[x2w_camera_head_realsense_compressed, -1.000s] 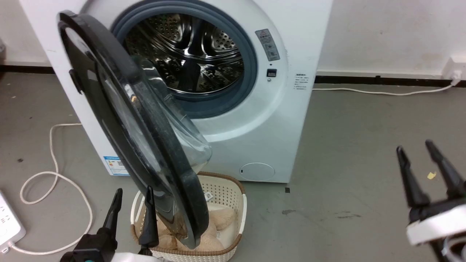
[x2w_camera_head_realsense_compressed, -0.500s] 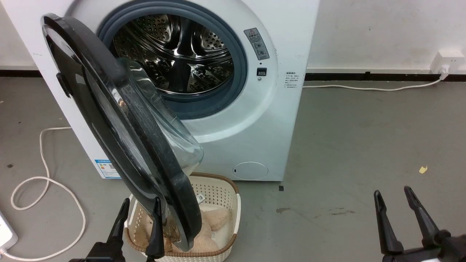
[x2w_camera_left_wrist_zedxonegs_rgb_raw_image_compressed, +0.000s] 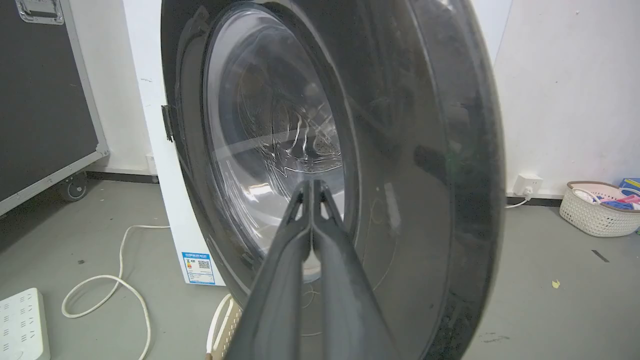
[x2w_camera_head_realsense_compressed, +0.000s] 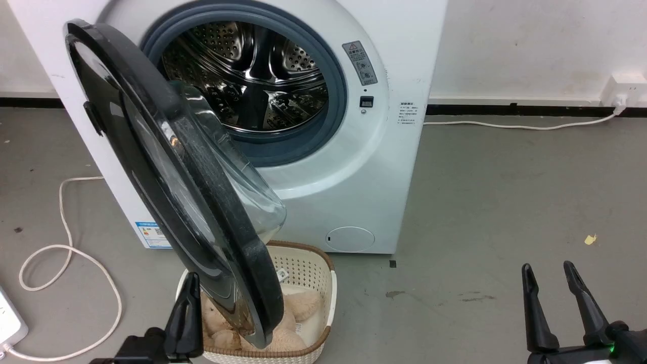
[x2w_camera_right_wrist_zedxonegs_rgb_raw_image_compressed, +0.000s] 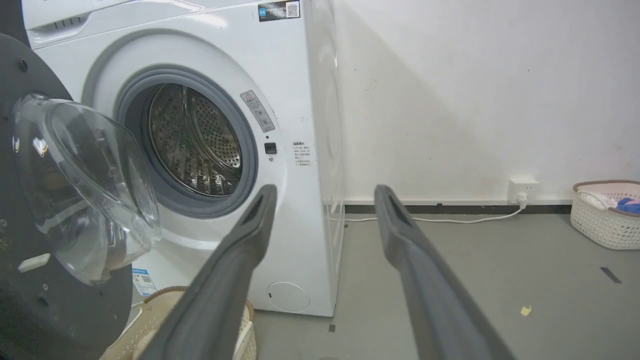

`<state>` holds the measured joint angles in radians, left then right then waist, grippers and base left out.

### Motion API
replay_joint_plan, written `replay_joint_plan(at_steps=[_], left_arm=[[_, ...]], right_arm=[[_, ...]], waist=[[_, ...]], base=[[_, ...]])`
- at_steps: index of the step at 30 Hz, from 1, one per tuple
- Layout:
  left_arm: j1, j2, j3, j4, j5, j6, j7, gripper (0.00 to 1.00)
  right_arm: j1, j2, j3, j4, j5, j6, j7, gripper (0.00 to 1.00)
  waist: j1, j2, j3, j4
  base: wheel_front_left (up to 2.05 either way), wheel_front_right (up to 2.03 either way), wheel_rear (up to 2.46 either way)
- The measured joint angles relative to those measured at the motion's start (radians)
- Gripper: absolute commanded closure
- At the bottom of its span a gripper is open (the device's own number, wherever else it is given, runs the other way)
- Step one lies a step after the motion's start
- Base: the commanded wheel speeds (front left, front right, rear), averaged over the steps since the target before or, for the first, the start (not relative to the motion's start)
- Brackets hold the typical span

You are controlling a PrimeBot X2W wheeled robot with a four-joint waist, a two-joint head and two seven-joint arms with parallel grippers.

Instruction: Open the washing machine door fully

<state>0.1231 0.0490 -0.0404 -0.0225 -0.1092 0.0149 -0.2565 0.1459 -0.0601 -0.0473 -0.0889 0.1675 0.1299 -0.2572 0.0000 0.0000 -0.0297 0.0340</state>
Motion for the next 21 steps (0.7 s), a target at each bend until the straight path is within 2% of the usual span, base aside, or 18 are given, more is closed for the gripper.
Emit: replay_joint_plan(at_steps=[6, 12, 15, 18, 21], left_arm=[[-0.003, 0.0, 0.027, -0.072, -0.014, 0.018, 0.0, 1.0], [-0.082, 0.0, 0.065, -0.238, -0.027, 0.053, 0.0, 1.0], [-0.136, 0.0, 0.055, -0.317, -0.079, 0.071, -0.001, 1.0], [-0.181, 0.0, 0.03, -0.379, -0.069, 0.074, 0.002, 1.0], [-0.219, 0.001, -0.018, -0.426, -0.04, 0.074, 0.057, 1.0]], right_arm=[[0.0, 0.002, 0.006, 0.0, 0.0, 0.0, 0.0, 0.0], [0.0, 0.003, 0.008, 0.002, 0.0, 0.0, 0.0, 0.0], [0.0, 0.003, 0.01, 0.006, 0.0, 0.0, 0.0, 0.0], [-0.001, 0.003, 0.009, 0.011, 0.0, 0.0, 0.0, 0.0], [-0.001, 0.004, 0.009, 0.013, 0.0, 0.0, 0.0, 0.0]], waist=[[0.0, 0.0, -0.004, 0.006], [0.0001, 0.0, -0.006, 0.009], [0.0001, 0.0, -0.009, 0.007], [0.0001, 0.0, -0.014, 0.004], [0.0, 0.0, -0.018, -0.002]], base=[[0.0, 0.0, 0.0], [0.0, 0.0, 0.0], [0.0, 0.0, 0.0], [0.0, 0.0, 0.0], [0.0, 0.0, 0.0]])
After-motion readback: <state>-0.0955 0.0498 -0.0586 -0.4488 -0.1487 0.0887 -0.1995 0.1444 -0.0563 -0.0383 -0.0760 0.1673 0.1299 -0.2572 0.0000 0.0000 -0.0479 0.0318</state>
